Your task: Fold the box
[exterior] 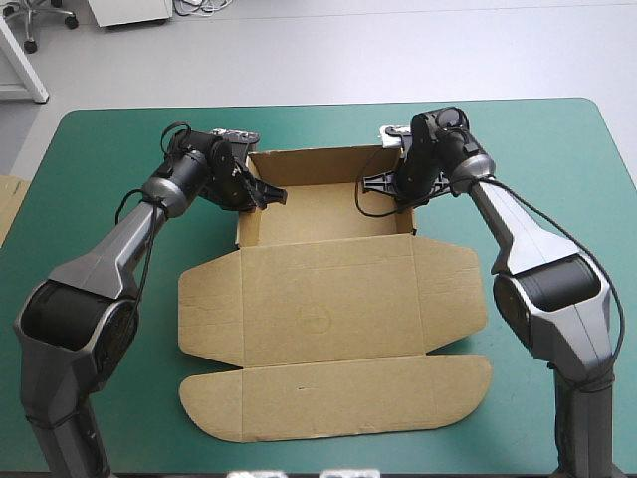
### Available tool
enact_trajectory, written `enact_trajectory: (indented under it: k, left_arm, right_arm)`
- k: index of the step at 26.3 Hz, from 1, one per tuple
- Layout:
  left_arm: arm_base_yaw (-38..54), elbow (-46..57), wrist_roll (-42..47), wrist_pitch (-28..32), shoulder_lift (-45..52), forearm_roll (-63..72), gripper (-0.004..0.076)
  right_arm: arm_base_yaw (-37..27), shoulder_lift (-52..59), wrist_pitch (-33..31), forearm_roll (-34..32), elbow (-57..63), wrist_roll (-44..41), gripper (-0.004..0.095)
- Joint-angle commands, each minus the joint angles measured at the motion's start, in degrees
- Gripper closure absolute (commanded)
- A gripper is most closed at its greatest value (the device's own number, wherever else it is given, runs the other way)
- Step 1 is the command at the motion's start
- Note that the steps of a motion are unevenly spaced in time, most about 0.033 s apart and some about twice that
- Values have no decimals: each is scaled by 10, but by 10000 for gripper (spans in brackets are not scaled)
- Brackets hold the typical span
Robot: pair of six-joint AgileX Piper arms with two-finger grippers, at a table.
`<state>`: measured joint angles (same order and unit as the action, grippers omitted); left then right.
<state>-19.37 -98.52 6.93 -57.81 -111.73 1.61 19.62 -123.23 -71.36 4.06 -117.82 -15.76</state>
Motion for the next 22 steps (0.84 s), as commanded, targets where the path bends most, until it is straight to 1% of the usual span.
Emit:
enact_trajectory:
  k: [1,9,10,12,14,16,17,18,19,20,21,22]
  left_arm:
    - [-7,-15,-27,10,18,6,734]
    - [-7,-15,-27,13,-17,-13,727]
    - [-7,-15,-27,13,-17,-11,715]
    - [-7,-18,-27,13,-17,-11,659]
    - [-7,-24,-27,3,-17,-11,556]
    - [-7,-36,-27,-11,-17,-12,450]
    - [-7,-42,-27,-16,-17,-16,397]
    - [-7,-57,-27,-34,-17,-16,321]
    - [-7,-77,-27,-49,-17,-16,294]
    - [-7,-88,-27,-58,-17,-16,294]
    - [-7,-109,-30,-77,-17,-16,294]
    - [-7,-122,-30,-88,-17,-16,294]
  right_arm:
    - [0,29,-2,11,-18,0,905]
    - [0,25,-2,14,-18,-8,905]
    - [0,25,-2,14,-18,-10,904]
    - [0,25,-2,14,-18,-7,875]
    - [0,25,-2,13,-19,4,804]
    - [0,25,-2,11,-21,12,713]
    - [0,25,-2,11,-22,14,661]
    - [0,26,-2,11,-25,21,565]
    - [0,30,-2,10,-26,22,470]
    - [0,33,-2,10,-27,25,421]
    - [0,38,-2,5,-35,29,347]
    - [0,42,-2,5,-37,29,330]
